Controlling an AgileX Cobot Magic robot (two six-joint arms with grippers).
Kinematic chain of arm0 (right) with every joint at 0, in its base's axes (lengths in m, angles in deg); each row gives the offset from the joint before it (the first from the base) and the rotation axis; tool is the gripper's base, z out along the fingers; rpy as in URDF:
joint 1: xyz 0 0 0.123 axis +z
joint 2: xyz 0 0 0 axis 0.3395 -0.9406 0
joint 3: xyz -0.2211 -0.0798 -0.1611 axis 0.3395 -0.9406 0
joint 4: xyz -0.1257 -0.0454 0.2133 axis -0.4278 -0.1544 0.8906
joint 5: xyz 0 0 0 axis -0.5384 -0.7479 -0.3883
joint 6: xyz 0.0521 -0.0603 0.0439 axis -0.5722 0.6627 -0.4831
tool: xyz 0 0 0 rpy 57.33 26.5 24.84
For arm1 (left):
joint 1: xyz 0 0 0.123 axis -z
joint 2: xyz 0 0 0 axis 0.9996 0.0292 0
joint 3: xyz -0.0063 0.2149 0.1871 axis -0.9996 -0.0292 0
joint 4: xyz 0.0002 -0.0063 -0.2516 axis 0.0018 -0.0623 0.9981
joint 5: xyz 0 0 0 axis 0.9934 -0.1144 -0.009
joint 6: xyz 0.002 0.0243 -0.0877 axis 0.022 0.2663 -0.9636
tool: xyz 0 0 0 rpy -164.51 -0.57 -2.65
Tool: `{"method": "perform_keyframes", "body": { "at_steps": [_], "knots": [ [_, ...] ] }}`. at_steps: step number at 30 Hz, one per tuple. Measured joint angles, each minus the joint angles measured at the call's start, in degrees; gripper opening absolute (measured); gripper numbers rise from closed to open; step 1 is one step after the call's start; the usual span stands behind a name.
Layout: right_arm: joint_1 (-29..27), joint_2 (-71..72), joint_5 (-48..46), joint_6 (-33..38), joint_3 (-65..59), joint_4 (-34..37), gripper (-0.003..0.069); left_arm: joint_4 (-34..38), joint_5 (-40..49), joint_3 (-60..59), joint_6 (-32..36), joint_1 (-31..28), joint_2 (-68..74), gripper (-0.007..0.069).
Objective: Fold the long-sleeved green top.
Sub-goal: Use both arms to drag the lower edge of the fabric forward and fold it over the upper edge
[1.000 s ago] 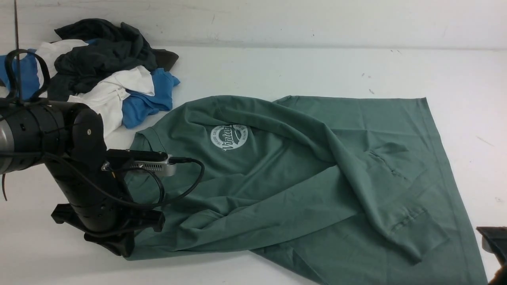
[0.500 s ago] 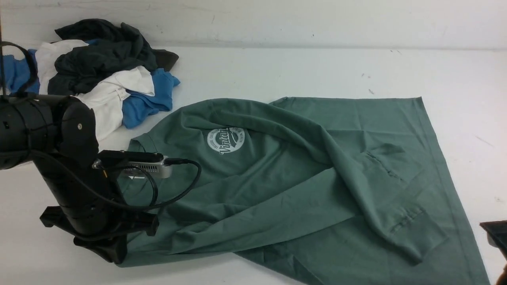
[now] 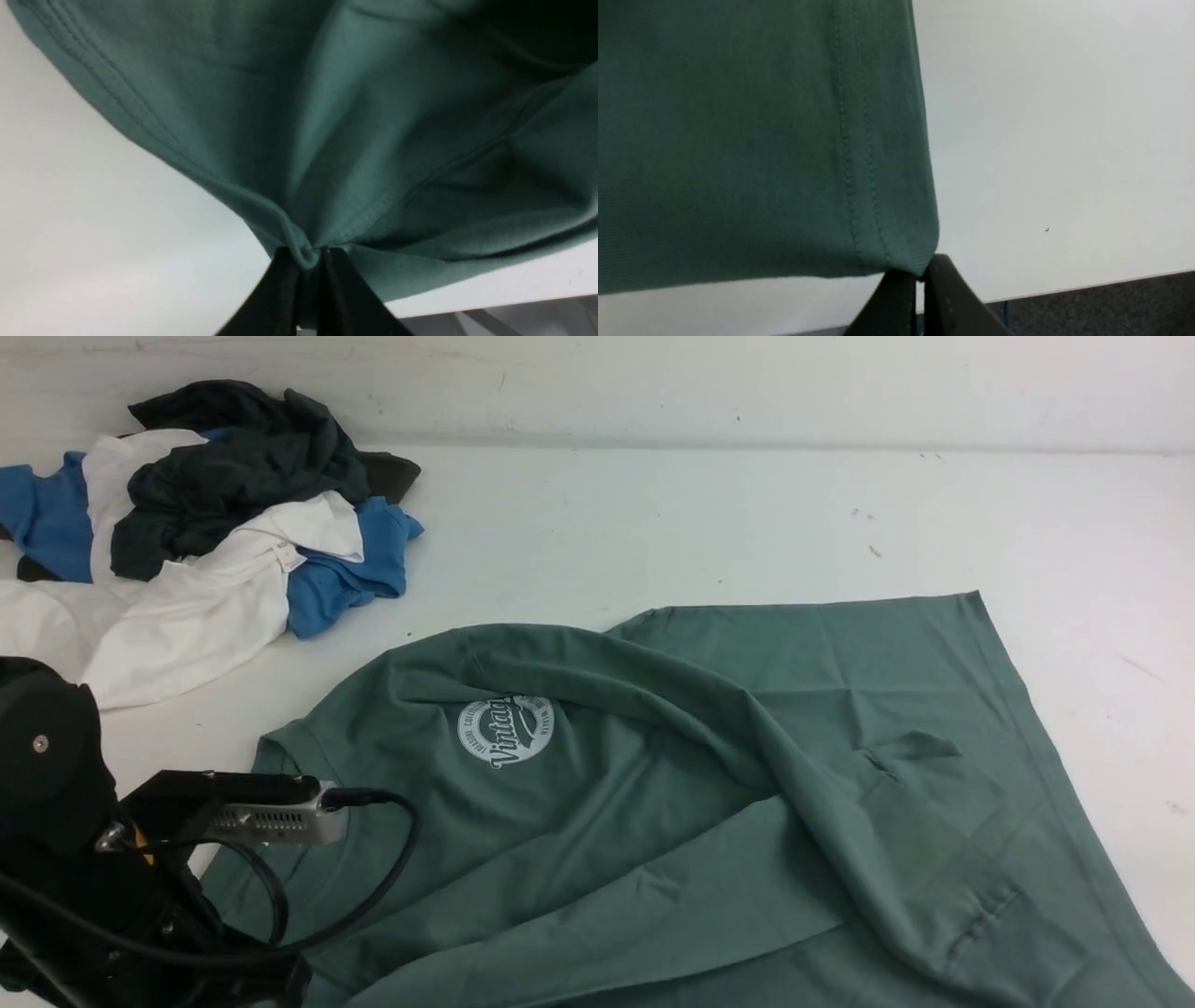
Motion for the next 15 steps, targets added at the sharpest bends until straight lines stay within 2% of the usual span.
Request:
{"method": "perform_keyframes", "body": {
  "at_steps": [7,15],
  "knots": [
    [0.0,-1.2,-3.0,-0.2,10.4,0.0,0.0002,0.0,2.3,7.9,0.0,0.0,0.1,0.0027],
    [0.0,-13.8,-4.1,-0.2,30.5,0.0,0.0002,0.0,5.5,22.4,0.0,0.0,7.9,0.0027]
  ]
}}
